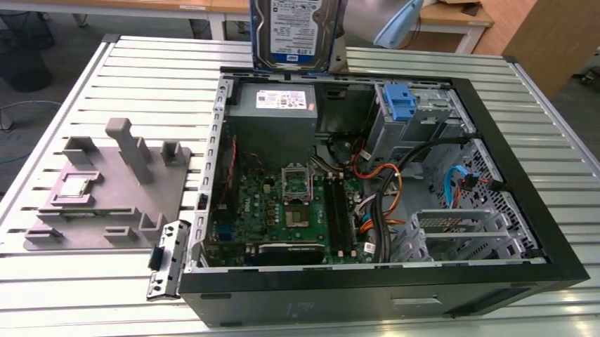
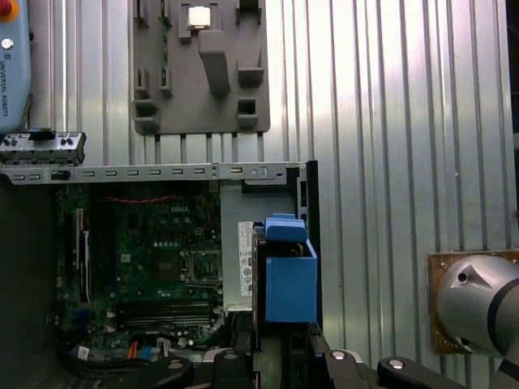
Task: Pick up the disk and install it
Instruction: 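Pick up the disk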
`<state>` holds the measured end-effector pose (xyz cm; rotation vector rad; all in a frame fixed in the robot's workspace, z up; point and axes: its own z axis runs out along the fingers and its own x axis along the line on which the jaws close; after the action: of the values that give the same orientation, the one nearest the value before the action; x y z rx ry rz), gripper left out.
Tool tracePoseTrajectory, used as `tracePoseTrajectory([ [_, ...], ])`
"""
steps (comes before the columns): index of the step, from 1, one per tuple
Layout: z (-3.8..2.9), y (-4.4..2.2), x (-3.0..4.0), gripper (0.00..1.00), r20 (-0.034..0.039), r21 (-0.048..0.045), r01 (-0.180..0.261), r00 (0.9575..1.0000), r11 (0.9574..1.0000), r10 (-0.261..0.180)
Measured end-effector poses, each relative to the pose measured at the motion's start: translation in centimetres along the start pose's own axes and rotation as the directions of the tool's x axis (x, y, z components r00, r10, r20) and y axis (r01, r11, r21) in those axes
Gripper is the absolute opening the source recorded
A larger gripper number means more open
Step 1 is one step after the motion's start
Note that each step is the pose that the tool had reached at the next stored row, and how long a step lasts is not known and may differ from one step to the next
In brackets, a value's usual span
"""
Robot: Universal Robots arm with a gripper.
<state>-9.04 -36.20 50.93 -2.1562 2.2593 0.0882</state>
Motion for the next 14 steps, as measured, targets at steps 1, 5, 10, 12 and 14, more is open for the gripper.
tracePoseTrajectory([
  [1, 0.00, -0.11, 0.00, 0.35, 0.0000, 0.0000, 0.000, 1.0000, 1.0000, 0.000],
  [5, -0.01, -0.63, -0.03, 0.35, 0.0000, 0.0000, 0.000, 1.0000, 1.0000, 0.000],
  [10, -0.03, -1.25, -0.06, 0.35, 0.0001, 0.0001, 0.000, 1.0000, 1.0000, 0.000],
  [12, -0.04, -1.46, -0.07, 0.35, 0.0000, 0.0000, 0.000, 1.0000, 1.0000, 0.000],
  [14, -0.04, -1.62, -0.07, 0.35, 0.0001, 0.0001, 0.000, 1.0000, 1.0000, 0.000],
])
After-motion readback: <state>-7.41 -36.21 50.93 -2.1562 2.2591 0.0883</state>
